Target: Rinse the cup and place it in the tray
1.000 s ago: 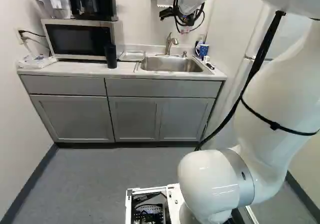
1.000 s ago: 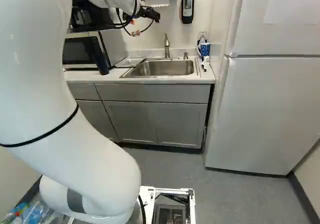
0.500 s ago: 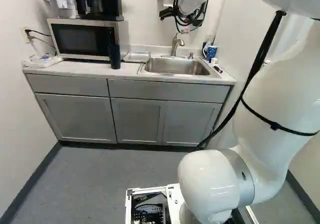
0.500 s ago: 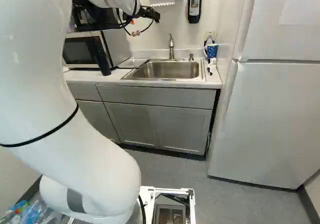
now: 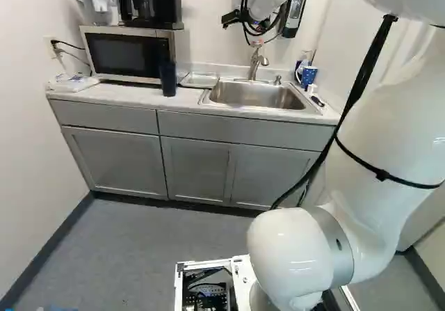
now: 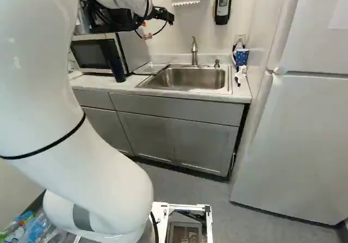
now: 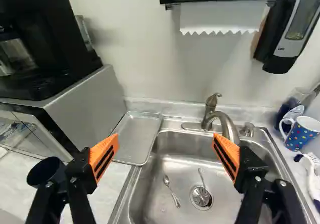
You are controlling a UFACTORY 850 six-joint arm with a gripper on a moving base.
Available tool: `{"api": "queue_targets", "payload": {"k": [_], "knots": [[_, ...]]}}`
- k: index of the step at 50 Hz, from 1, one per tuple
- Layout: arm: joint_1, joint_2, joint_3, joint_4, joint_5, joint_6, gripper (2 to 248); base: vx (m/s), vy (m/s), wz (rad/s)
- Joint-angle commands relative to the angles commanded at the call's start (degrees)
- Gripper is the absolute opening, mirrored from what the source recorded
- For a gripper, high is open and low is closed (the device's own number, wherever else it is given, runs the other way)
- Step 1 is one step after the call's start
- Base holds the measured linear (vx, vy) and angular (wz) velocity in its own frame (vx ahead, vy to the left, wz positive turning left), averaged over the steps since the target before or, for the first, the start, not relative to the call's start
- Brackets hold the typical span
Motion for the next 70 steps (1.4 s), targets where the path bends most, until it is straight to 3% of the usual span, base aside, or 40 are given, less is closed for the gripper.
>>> {"api": "queue_targets", "payload": {"k": [70], "knots": [[0.0,0.0,0.0,0.0,0.0,0.0,247,0.055,-0.028,0.136]]}}
